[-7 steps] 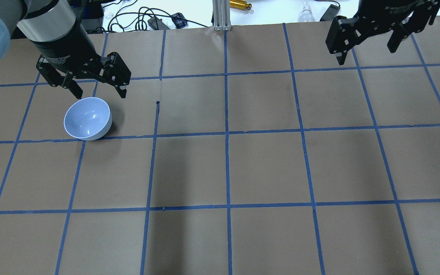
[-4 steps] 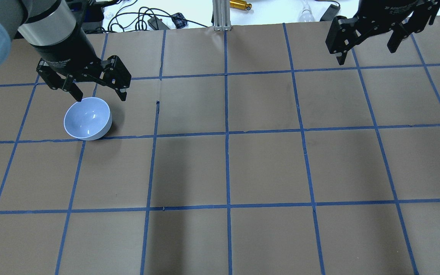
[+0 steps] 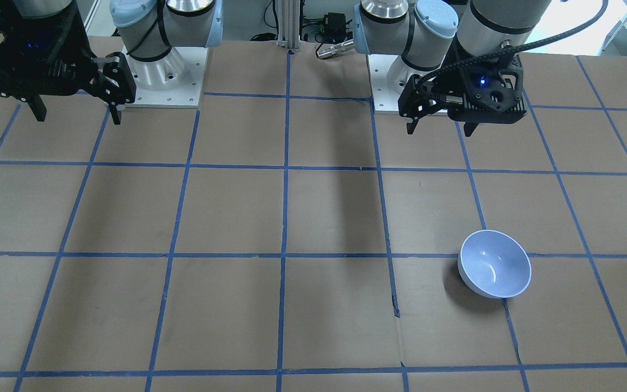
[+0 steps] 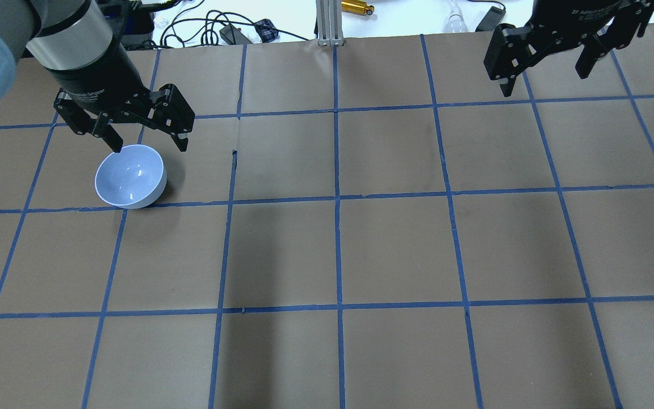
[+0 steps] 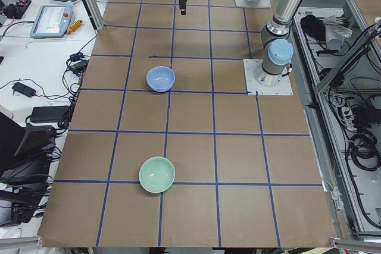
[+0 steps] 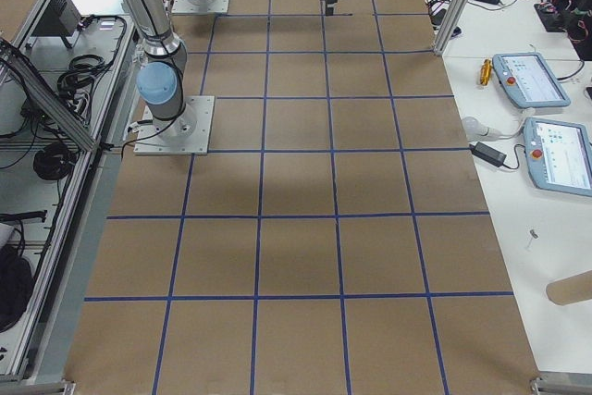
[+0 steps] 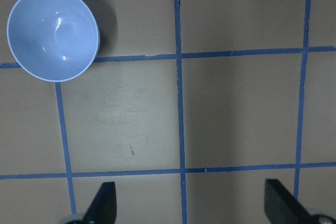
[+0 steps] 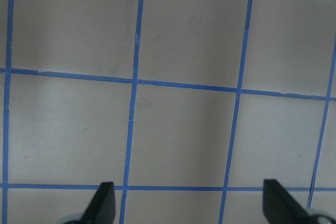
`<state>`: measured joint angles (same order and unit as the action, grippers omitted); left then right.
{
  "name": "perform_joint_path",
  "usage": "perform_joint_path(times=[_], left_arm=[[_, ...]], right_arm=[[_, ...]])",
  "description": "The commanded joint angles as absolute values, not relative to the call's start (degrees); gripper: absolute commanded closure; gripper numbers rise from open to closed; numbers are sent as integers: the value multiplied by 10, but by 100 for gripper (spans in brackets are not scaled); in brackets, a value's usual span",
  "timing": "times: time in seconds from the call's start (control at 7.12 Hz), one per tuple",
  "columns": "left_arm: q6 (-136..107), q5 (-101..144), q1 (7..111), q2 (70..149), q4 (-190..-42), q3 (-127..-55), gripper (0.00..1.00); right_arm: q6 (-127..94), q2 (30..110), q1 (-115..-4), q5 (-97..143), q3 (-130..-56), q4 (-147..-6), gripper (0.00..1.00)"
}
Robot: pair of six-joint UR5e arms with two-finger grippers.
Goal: Stack green bowl on blue bowl
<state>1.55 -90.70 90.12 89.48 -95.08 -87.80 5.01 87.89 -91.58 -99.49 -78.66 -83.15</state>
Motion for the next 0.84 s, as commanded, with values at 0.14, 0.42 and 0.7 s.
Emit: perform_joint_path(times=[0.14,0.42,0.7], left_arm=[[22,-915,900,892,-957,-877,0],[70,-916,861,889,-957,-877,0],[178,-911,802,886,-953,-877,0]], right_arm=[[50,879,-916,-995,-787,-831,0],[50,879,-916,-995,-787,-831,0],[50,879,-916,-995,-787,-831,0]])
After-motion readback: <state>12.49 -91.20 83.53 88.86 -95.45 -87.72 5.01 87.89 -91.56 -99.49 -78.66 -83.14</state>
